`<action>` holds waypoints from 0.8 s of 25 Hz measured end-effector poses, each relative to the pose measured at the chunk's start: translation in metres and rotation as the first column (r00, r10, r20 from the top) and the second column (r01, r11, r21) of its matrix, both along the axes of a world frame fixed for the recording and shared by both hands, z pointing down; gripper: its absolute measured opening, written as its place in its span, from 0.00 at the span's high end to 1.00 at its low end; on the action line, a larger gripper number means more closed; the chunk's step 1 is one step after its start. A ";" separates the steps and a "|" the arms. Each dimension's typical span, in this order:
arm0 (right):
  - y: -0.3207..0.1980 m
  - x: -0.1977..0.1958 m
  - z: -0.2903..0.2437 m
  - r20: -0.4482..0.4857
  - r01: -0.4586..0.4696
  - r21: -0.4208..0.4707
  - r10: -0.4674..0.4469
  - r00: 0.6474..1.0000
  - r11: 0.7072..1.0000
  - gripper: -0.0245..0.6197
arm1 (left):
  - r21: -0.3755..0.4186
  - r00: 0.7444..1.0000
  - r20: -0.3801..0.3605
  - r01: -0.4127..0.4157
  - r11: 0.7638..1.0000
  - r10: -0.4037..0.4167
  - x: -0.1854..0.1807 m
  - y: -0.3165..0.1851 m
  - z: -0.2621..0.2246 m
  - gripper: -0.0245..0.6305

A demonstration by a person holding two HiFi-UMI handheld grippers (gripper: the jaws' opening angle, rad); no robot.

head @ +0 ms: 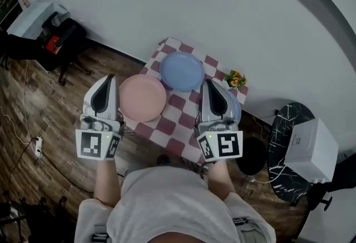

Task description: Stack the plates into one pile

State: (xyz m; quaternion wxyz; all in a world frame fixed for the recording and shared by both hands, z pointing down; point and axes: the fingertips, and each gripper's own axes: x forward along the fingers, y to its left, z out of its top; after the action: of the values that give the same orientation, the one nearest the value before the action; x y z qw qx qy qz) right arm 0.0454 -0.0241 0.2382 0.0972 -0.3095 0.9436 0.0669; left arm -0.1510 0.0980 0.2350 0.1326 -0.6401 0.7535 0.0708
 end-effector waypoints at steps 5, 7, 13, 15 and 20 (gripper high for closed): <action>-0.015 -0.009 0.011 0.000 0.030 -0.030 -0.030 1.000 0.999 0.96 | -0.041 1.000 -0.026 0.011 0.999 -0.012 -0.003 -0.012 0.015 0.96; -0.019 -0.014 0.015 -0.007 0.040 -0.041 -0.040 0.999 0.998 0.96 | -0.053 0.999 -0.034 0.014 0.998 -0.016 -0.007 -0.016 0.019 0.96; -0.035 -0.034 0.026 -0.026 0.043 -0.067 -0.045 0.999 0.997 0.96 | -0.085 0.999 -0.043 -0.002 0.996 -0.002 -0.023 -0.038 0.029 0.96; -0.043 -0.041 0.029 -0.031 0.034 -0.075 -0.036 0.999 0.997 0.96 | -0.096 0.999 -0.046 -0.013 0.995 0.008 -0.030 -0.048 0.033 0.96; -0.066 -0.067 0.041 -0.049 0.015 -0.122 -0.021 0.999 0.992 0.96 | -0.138 0.997 -0.071 -0.031 0.990 0.022 -0.060 -0.074 0.045 0.96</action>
State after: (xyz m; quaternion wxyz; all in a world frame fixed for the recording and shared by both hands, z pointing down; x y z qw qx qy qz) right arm -0.0220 -0.0900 0.2794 0.0549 -0.3045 0.9508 0.0162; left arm -0.2108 0.0236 0.2801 0.0603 -0.6548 0.7522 0.0422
